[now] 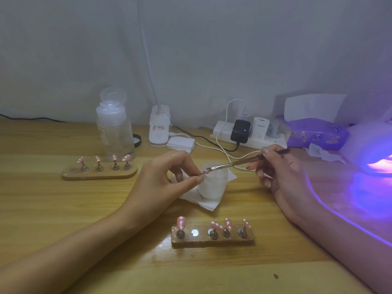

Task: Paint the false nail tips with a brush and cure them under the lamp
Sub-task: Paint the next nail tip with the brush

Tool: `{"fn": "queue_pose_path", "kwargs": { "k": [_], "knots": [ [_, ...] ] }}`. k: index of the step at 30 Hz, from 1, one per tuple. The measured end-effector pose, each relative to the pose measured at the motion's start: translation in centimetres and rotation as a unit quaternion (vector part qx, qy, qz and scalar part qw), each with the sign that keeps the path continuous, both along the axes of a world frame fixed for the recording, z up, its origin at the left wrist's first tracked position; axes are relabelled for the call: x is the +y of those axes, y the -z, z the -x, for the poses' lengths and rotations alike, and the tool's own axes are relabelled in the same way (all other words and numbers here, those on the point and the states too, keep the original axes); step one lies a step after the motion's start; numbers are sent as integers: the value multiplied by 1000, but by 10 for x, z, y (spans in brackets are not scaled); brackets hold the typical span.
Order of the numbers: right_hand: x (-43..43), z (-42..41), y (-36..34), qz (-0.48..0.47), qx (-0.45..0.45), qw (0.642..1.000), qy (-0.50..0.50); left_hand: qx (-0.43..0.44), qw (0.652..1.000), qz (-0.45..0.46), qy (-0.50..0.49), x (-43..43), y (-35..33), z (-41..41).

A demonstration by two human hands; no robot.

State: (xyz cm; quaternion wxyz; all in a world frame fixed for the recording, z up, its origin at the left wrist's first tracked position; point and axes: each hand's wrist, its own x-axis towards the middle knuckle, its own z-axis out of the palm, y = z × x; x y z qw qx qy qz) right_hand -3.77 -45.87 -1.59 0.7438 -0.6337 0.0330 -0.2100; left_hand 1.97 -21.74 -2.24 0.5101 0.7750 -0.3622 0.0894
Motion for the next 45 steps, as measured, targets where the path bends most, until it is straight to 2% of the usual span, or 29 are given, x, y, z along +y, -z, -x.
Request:
{"fn": "queue_pose_path", "kwargs": {
  "k": [5, 10, 14, 19, 24, 30, 35, 40, 45],
  "knots": [
    [1, 1, -1, 11, -20, 1000, -19, 6, 1000, 8, 2, 1, 0, 0],
    [-1, 1, -1, -10, -8, 1000, 5, 8, 1000, 9, 3, 1, 0, 0],
    [2, 1, -1, 18, -10, 1000, -12, 7, 1000, 9, 4, 1, 1, 0],
    [1, 1, -2, -4, -14, 1000, -2, 10, 1000, 7, 4, 2, 1, 0],
    [2, 1, -2, 22, 1, 1000, 8, 17, 1000, 11, 3, 0, 0, 0],
    [2, 2, -3, 31, -21, 999, -13, 23, 1000, 12, 4, 0, 0, 0],
    [0, 1, -2, 25, -13, 1000, 13, 25, 1000, 10, 5, 0, -1, 1],
    [3, 3, -3, 29, -37, 999, -19, 31, 999, 10, 3, 0, -1, 0],
    [1, 2, -1, 51, -35, 998, 27, 29, 1000, 11, 5, 0, 0, 1]
  ]
}}
